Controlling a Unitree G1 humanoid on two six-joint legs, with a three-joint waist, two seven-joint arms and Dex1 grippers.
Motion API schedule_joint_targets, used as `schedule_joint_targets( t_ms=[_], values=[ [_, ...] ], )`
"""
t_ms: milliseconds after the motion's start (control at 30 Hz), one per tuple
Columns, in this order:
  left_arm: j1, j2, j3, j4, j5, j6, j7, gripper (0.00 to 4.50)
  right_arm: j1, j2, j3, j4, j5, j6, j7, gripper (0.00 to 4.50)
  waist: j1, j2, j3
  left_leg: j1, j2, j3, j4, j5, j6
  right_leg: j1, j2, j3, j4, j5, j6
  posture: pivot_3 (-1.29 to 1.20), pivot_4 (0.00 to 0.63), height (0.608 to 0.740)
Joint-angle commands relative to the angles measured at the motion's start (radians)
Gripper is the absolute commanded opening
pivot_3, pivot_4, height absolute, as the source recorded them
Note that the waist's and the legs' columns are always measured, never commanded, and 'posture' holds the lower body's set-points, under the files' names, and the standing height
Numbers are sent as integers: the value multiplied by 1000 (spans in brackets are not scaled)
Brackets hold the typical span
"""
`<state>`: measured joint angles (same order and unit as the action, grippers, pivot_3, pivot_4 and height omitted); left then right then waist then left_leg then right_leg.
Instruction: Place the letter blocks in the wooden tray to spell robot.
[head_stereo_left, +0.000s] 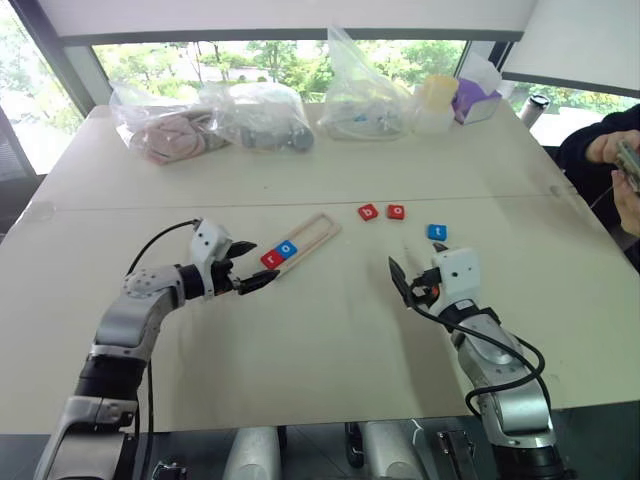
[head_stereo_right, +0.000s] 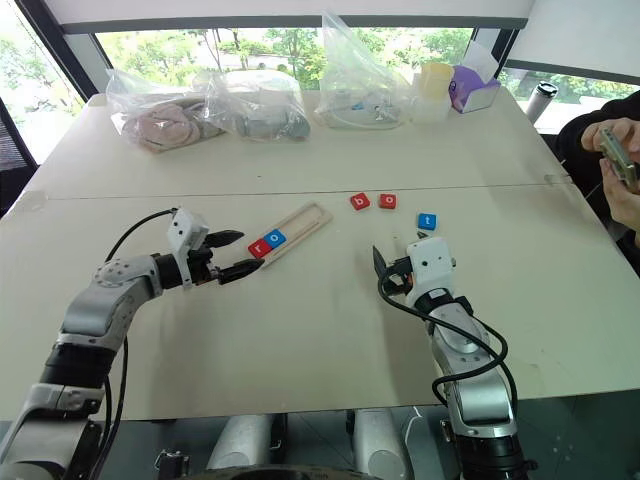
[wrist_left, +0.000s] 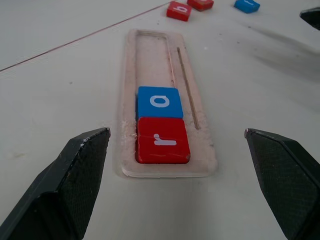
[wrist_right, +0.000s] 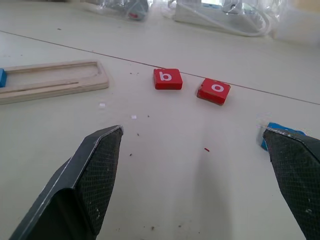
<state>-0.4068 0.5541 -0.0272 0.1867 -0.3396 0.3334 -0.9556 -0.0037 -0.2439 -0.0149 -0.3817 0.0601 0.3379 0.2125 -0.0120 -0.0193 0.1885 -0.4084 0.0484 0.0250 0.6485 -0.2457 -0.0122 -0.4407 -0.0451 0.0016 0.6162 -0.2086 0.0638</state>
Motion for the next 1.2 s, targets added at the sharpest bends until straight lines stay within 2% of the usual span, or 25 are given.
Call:
schedule_joint_targets(
  t_ms=[33, 300, 667, 1000, 1100, 1133, 1200],
  values=[
    [-46, -6, -11, 57, 28, -61, -29, 4459, -4, 8, -4, -20, -5, -29, -10, 4500, 0, 0, 0, 0, 0, 0, 0, 0, 0, 0, 0, 0, 0, 0, 0, 0, 150, 740],
    [-73, -57, -33, 166, 109, -161, 0, 4459, 5, 12, 5, -31, -10, -26, -18, 4500, 0, 0, 0, 0, 0, 0, 0, 0, 0, 0, 0, 0, 2, 0, 0, 0, 150, 740],
    [-33, -106, -67, 190, 200, -213, 78, 4459, 17, 6, 6, -49, -14, -15, -16, 4500, 2, 0, -1, 2, 0, 0, 1, 0, 0, 2, 0, 0, 3, 0, 0, 0, 150, 740],
    [9, -121, -83, 176, 218, -218, 106, 4459, 6, 0, 4, -44, -17, -14, -7, 4500, 2, 1, -5, 6, 0, 0, 1, 0, 0, 6, -1, 0, 3, 0, 0, 0, 150, 740],
    [18, -120, -90, 168, 221, -213, 108, 3726, 7, -1, 5, -45, -18, -14, -5, 4500, 2, 2, -7, 6, 0, 0, 1, 0, 0, 6, -1, 0, 3, 0, 0, 0, 150, 740],
    [23, -119, -92, 162, 219, -209, 107, 3245, 8, -2, 5, -45, -18, -15, -4, 4500, 2, 1, -7, 6, 0, 0, 1, 0, 0, 7, -1, 0, 3, 0, 0, 0, 150, 740],
    [30, -118, -98, 148, 215, -203, 102, 3136, 8, -2, 5, -46, -19, -14, -4, 4500, 1, 1, -8, 7, 0, 0, 1, 0, 0, 7, -1, 0, 3, 0, 0, 0, 150, 740]
  ],
)
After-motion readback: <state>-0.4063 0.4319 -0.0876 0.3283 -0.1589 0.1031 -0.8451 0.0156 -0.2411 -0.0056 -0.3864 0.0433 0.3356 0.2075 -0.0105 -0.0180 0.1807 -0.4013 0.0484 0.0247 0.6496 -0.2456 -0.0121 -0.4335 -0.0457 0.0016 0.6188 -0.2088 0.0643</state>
